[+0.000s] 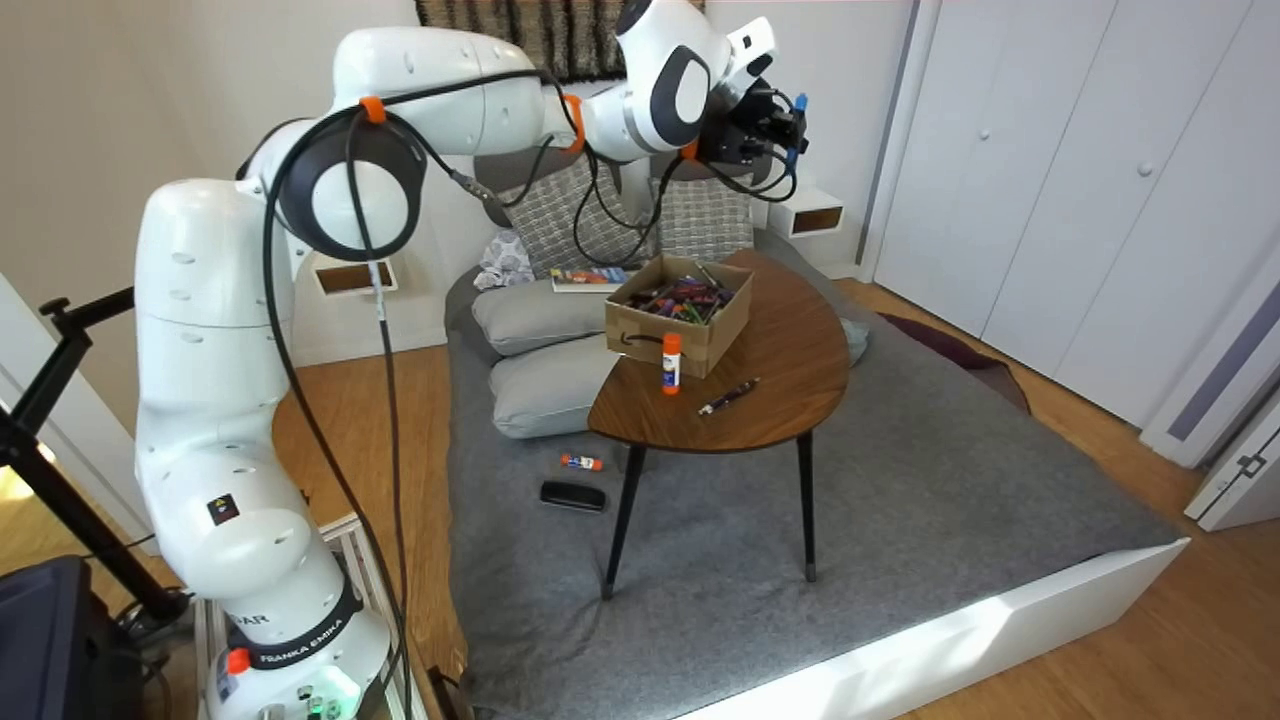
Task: Remove the blue object from the box
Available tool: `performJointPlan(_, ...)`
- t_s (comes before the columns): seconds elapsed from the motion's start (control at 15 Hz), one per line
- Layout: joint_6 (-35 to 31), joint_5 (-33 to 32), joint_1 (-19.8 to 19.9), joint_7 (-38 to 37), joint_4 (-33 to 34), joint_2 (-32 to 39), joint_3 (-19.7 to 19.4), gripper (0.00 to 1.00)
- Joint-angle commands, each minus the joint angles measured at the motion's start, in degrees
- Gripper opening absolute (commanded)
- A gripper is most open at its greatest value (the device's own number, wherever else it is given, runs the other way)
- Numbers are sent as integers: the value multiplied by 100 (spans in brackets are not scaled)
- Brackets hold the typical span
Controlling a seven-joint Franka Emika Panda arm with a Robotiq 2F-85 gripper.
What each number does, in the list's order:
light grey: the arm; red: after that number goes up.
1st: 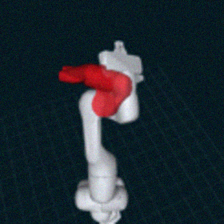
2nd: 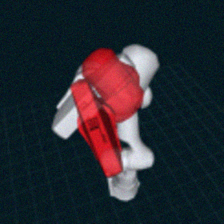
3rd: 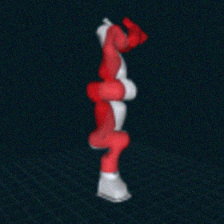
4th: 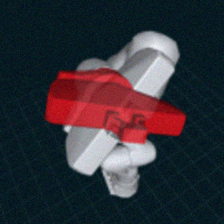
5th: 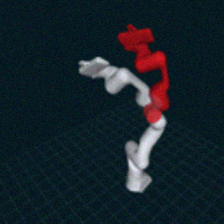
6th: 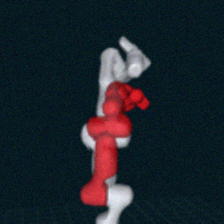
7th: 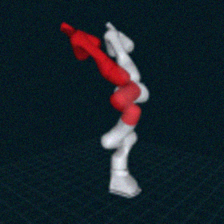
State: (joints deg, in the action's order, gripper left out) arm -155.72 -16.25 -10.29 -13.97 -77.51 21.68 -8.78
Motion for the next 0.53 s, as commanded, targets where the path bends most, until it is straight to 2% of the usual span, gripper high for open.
performJointPlan(0.0,-596,407,168,67,-1394,-951,311,5)
performJointPlan(0.2,-895,581,166,-37,-2196,-1473,337,5)
performJointPlan(0.47,-1276,350,77,-551,-3314,-2201,151,5)
